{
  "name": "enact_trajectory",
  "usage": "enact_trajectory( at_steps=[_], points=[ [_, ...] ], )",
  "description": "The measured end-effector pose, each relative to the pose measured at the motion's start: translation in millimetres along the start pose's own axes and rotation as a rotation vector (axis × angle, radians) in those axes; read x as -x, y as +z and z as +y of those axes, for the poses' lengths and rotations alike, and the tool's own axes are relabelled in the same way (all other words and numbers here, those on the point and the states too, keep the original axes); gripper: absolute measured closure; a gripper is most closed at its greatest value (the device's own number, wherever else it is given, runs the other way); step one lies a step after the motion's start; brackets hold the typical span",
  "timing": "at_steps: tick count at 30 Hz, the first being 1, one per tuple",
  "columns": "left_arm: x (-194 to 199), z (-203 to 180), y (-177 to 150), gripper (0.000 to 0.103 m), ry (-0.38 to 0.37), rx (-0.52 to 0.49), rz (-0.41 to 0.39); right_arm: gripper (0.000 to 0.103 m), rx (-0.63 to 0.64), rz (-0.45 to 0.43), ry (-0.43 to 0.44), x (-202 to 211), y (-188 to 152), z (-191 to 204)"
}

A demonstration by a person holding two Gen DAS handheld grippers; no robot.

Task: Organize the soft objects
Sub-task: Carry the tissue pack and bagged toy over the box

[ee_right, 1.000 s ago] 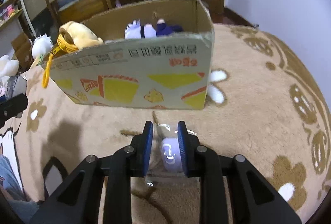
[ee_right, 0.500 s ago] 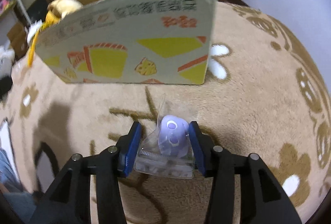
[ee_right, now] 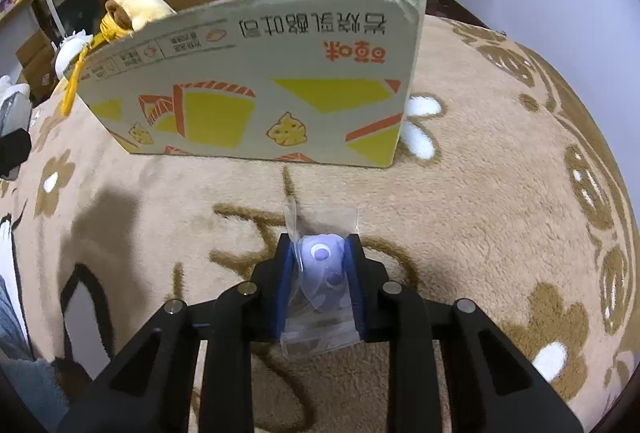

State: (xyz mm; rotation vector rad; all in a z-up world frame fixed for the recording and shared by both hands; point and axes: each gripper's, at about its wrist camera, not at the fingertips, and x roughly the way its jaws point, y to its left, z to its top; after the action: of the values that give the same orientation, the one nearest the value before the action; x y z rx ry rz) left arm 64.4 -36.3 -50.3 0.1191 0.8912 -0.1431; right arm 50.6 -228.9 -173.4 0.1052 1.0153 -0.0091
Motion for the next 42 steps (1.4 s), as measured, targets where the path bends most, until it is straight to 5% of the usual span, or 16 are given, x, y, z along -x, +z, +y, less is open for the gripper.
enact_trajectory(
  at_steps=[24,32,42],
  points=[
    [45.0,-0.2,23.7,0.039,-0.032,0.011,-0.275,0.082,-0.036,-0.337,0.135,113.5,37.7,1.4],
    [40.0,-14.3,59.2,0.039,-0.062,-0.032,-0.364,0.082,-0.014,-0.385,0.129,109.9,69.9,4.7],
    [-7.6,-32.6,89.3,0.039,-0.099,-0.076,-0.314,0.08,-0.014,-0.391,0.146,80.7,109.6,-8.2]
  ],
)
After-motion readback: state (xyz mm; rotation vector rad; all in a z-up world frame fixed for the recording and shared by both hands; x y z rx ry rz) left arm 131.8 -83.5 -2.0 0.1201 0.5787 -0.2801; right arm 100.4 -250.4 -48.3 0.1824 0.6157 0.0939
